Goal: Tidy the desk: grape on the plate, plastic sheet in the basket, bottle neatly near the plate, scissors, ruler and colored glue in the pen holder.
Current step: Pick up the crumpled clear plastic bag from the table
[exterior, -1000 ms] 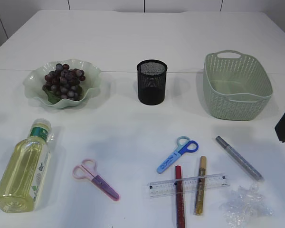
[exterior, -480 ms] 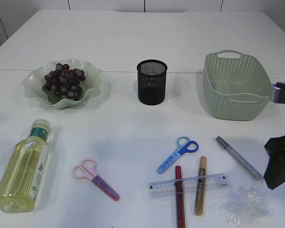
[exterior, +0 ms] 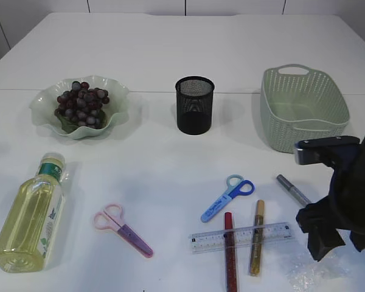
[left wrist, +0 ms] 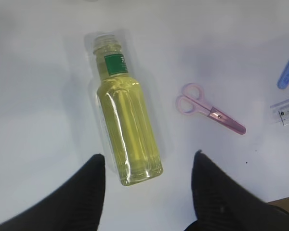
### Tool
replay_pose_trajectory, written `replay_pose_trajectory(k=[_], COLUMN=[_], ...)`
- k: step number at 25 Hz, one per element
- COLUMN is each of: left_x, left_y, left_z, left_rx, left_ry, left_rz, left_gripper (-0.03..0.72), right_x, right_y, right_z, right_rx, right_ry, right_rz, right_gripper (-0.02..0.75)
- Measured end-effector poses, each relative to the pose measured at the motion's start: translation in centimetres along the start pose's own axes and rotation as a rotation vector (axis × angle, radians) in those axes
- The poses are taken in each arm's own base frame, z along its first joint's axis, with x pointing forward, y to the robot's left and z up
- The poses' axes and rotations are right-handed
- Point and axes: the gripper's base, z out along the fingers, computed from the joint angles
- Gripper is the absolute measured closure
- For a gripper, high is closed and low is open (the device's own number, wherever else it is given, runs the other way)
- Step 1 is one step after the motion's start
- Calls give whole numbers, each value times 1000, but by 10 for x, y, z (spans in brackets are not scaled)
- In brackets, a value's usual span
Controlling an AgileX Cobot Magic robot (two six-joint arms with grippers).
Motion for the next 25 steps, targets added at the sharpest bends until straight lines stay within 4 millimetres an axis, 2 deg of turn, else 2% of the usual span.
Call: replay_pose_trajectory(k=[6, 19, 22, 25], left_x=[0, -2, -2, -2], left_y=[0, 1, 1, 1], left_z=[0, 8, 8, 8], left_rx=[0, -2, -2, -2], left_ry=[0, 26, 26, 26], left_rz=[0, -4, -4, -4], left_gripper=[272, 272, 272, 272], right_x=[-8, -16, -16, -17], right_y=[-1, -2, -2, -2], right_z=[10, 44, 46, 47], right_rx=[9, 18, 18, 18], right_ry=[-33, 56, 62, 65], right_rz=[-2, 6, 8, 8], right_gripper=[174, 179, 230, 322])
